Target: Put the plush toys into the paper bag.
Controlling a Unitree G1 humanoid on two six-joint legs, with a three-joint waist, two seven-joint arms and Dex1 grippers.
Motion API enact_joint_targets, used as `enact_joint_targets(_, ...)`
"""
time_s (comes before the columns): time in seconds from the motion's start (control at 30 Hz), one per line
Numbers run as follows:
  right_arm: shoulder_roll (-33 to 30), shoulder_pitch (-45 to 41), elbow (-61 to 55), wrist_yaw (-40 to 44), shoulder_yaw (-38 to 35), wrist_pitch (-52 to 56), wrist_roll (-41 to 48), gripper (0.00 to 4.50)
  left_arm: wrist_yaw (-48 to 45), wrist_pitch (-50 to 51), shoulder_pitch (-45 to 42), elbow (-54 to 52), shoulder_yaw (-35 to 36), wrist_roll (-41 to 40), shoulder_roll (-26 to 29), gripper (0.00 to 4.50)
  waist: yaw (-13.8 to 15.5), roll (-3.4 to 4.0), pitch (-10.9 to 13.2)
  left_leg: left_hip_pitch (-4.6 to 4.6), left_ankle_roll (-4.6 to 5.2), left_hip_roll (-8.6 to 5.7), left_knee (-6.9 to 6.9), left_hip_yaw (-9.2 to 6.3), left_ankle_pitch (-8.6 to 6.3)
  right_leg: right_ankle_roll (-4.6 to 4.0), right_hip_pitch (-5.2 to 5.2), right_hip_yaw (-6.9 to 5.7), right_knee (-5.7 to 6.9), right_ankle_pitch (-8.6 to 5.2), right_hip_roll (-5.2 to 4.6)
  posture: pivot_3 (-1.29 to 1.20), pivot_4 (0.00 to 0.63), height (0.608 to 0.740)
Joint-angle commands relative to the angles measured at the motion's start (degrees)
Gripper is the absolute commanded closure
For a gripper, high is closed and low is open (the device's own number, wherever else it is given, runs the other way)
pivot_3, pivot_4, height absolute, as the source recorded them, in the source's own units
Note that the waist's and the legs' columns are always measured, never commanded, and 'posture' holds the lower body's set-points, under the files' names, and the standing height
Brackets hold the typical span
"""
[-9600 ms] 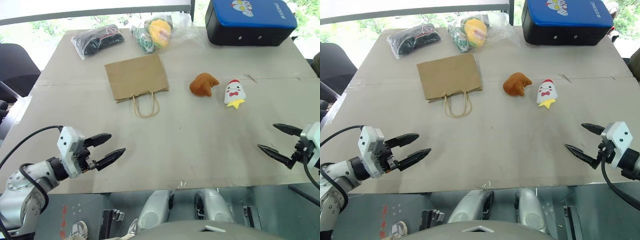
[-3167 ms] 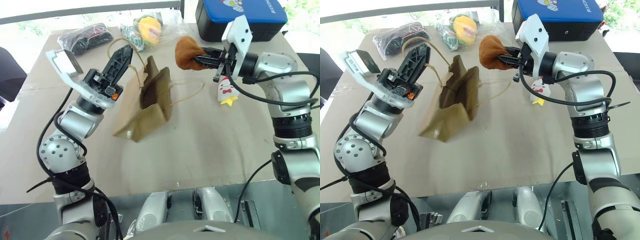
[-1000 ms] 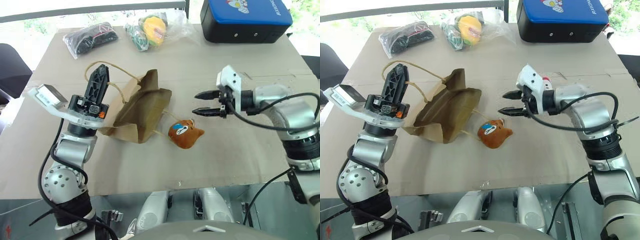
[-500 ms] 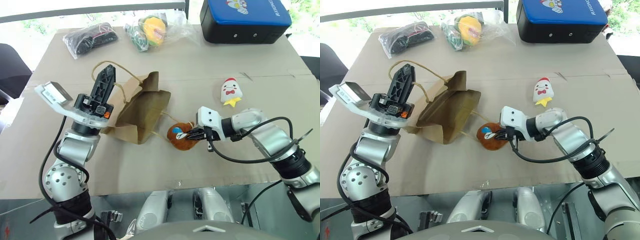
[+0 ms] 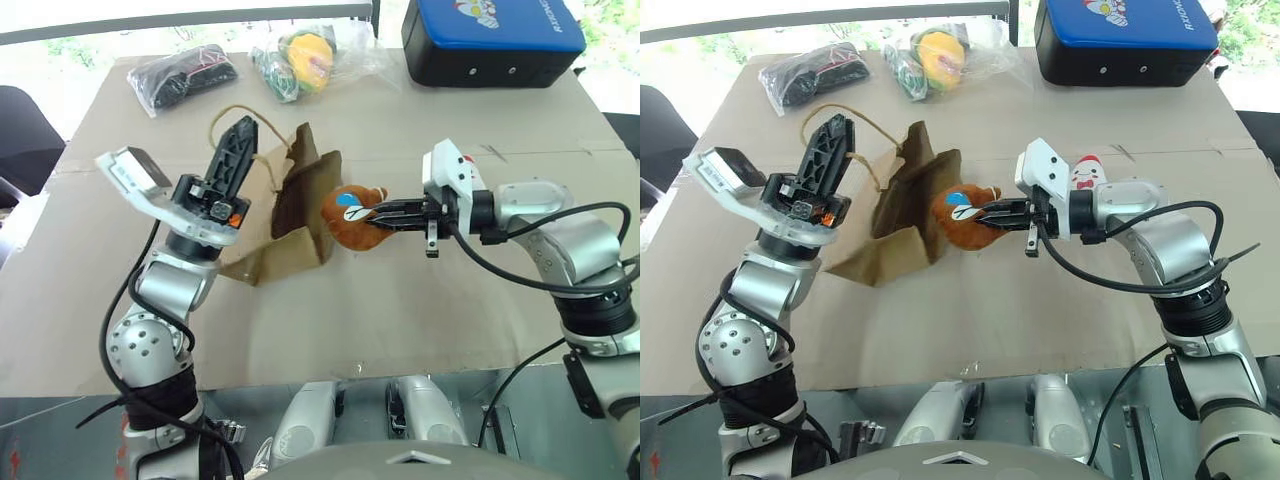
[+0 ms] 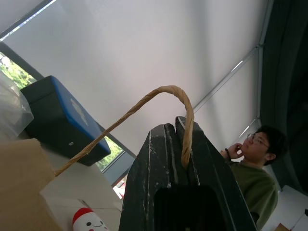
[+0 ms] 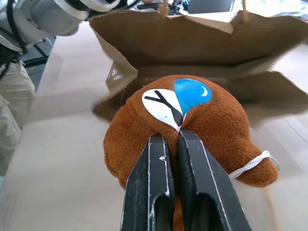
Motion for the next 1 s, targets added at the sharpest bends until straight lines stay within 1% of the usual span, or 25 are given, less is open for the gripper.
enact_joint_targets(0.03, -0.3, -2.6, -0.8, -0.4, -0.3, -1.0, -0.4, 4.47, -0.3, -0.1, -1.5, -1.6, -1.1, -0.7, -0.3, 4.50, 0.0, 0.00, 0.0, 0.00, 0.00, 0.00, 0.00, 0.00, 0.00, 0.00, 0.00, 0.00, 0.00, 0.00, 0.00, 0.00, 0.150, 0.740)
enact_joint_targets(0.1, 0.9, -3.9, 0.2, -0.8, 1.2, -1.6, -1.4, 4.47, -0.7, 0.2, -1.8, -1.4, -1.9, -0.2, -0.7, 4.50, -0.1, 0.00, 0.0, 0.00, 0.00, 0.00, -0.01, 0.00, 0.00, 0.00, 0.00, 0.00, 0.00, 0.00, 0.00, 0.00, 0.150, 0.740)
enact_joint_targets(0.27, 5.3, -7.8, 8.6, -4.1, 7.8, -5.6, -9.6, 4.47, -1.4, 0.7, -2.5, -1.1, -3.9, 0.4, -1.4, 4.50, -0.3, 0.00, 0.0, 0.02, -0.01, 0.00, -0.01, 0.00, 0.00, 0.00, -0.02, -0.01, 0.04, 0.00, 0.02, 0.00, 0.150, 0.740)
enact_joint_targets(0.43, 8.9, -11.4, 15.1, -3.9, 9.3, -7.0, -11.7, 4.47, -3.0, 1.1, -2.2, -0.9, -5.8, 2.8, -1.5, 4.50, -0.1, 0.00, 0.0, 0.00, -0.01, 0.00, -0.01, 0.01, 0.00, 0.00, -0.02, 0.00, 0.00, 0.00, 0.01, 0.00, 0.150, 0.740)
enact_joint_targets(0.53, 10.2, -12.5, 16.8, -1.6, 10.2, -8.3, -11.6, 4.47, -3.4, 0.9, -2.3, -1.2, -6.9, 4.2, -2.0, 4.50, -0.2, 0.00, 0.0, 0.00, 0.00, 0.00, -0.01, 0.00, 0.00, 0.00, -0.02, -0.01, 0.00, 0.00, 0.01, 0.00, 0.150, 0.740)
enact_joint_targets(0.67, 11.6, -13.1, 17.9, 4.7, 11.5, -10.7, -10.1, 4.47, -3.5, 0.4, -2.8, -0.9, -7.5, 5.2, -3.4, 4.50, -0.3, 0.00, 0.0, 0.00, -0.01, 0.00, -0.02, -0.01, 0.00, 0.00, -0.03, -0.01, 0.01, 0.00, 0.01, 0.00, 0.150, 0.740)
enact_joint_targets(0.87, 16.2, -14.0, 21.7, 10.0, 13.0, -13.3, -9.5, 4.47, -4.0, -0.3, -3.4, -0.4, -8.5, 7.2, -5.9, 4.50, -0.3, 0.00, 0.0, 0.00, -0.01, 0.00, -0.01, -0.01, 0.00, 0.00, -0.04, -0.01, 0.02, 0.00, 0.01, 0.00, 0.150, 0.740)
enact_joint_targets(0.9, 17.5, -14.3, 23.2, 10.8, 13.3, -12.9, -9.2, 4.47, -4.1, -0.4, -3.3, -0.4, -8.6, 7.5, -6.2, 4.50, -0.3, 0.00, 0.0, 0.00, -0.01, 0.00, -0.02, -0.01, 0.00, 0.00, -0.04, -0.01, 0.02, 0.00, 0.01, 0.00, 0.150, 0.740)
enact_joint_targets(0.93, 18.5, -14.3, 24.8, 11.1, 13.7, -14.7, -9.8, 4.47, -4.3, -0.5, -3.2, -0.4, -8.7, 7.6, -6.4, 4.50, -0.4, 0.00, 0.0, 0.00, -0.01, 0.00, -0.01, -0.02, 0.00, 0.00, -0.03, -0.02, 0.02, 0.00, 0.01, 0.00, 0.150, 0.740)
enact_joint_targets(0.97, 19.0, -14.1, 25.7, 11.6, 14.0, -15.8, -10.3, 4.07, -4.4, -0.5, -3.0, -0.6, -8.8, 7.8, -6.6, 4.50, -0.3, 0.00, 0.0, 0.00, -0.01, 0.00, -0.01, -0.02, 0.00, 0.00, -0.04, -0.02, 0.02, 0.01, 0.01, 0.00, 0.150, 0.740)
enact_joint_targets(1.0, 19.1, -13.6, 26.1, 12.3, 14.3, -16.4, -10.7, 3.89, -4.5, -0.6, -2.8, -0.7, -8.7, 7.9, -6.7, 4.50, -0.3, 0.00, 0.0, 0.01, -0.01, 0.00, -0.01, -0.02, 0.00, 0.00, -0.04, -0.02, 0.02, 0.01, 0.01, 0.00, 0.150, 0.740)
